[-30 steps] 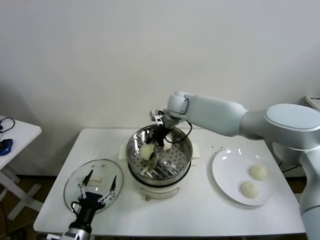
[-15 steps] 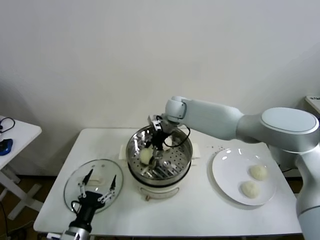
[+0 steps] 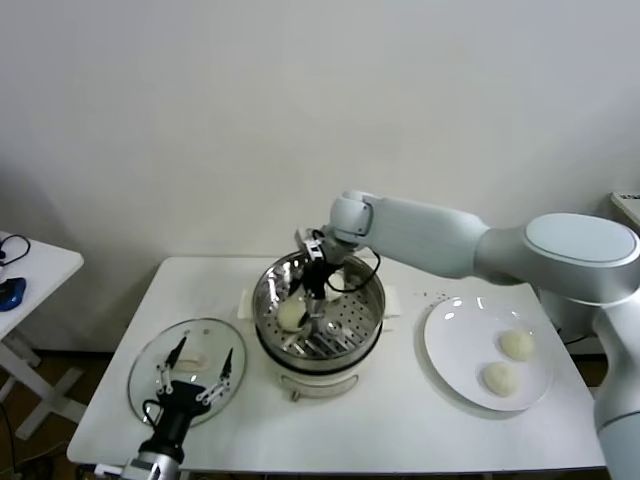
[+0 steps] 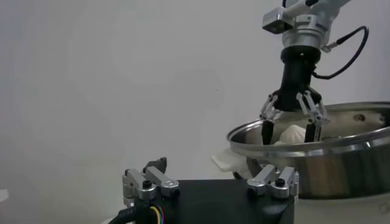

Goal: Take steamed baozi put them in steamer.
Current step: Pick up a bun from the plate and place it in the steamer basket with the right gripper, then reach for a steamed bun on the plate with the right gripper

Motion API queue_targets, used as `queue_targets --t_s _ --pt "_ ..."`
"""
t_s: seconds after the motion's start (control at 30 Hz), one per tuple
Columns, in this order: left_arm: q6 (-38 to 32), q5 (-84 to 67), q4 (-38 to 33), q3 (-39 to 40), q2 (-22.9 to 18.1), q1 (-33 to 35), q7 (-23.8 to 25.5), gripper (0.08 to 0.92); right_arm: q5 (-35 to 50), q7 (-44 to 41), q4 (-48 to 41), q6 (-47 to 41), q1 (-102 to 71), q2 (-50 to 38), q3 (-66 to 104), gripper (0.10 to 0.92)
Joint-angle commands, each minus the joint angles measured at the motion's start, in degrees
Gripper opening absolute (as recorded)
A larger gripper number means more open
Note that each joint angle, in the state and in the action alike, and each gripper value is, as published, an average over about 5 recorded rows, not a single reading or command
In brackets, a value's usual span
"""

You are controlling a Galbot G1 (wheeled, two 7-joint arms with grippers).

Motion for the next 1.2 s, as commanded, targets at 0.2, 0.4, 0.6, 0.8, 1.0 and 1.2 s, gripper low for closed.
queue_targets --t_s 0.2,0.4,0.6,0.8,1.0,1.2 --pt "0.1 -0.2 0.0 -0.2 0.3 -0.1 -0.1 0.823 1.2 -7.1 10.0 1.7 12.7 -10.3 -2.7 0.823" --pt "0.3 -0.4 0.7 -0.1 0.6 -0.9 -0.1 0.823 -1.3 -10.6 18.5 4.5 20.7 -21.7 -6.2 0.823" --pt "0.8 -1.7 0.7 -0.4 0.8 -1.2 -0.2 0.823 -11.6 -13.4 22.0 8.9 19.8 -34.7 -5.8 0.823" --pt "2.5 -2.3 -0.6 0.0 0.1 -1.3 -0.3 0.823 -25.9 -15.4 20.4 11.1 6.3 -45.7 3.7 0.823" --pt "2.9 -0.7 -1.2 1.1 -1.3 -1.3 -0.3 0.823 -33.8 -15.6 17.6 11.0 -11.0 -50.1 17.9 0.823" --pt "2.7 -0.7 -1.0 1.1 -1.9 -0.4 -0.3 0.823 -38.2 -14.7 16.2 10.8 -26.7 -51.4 29.1 0.823"
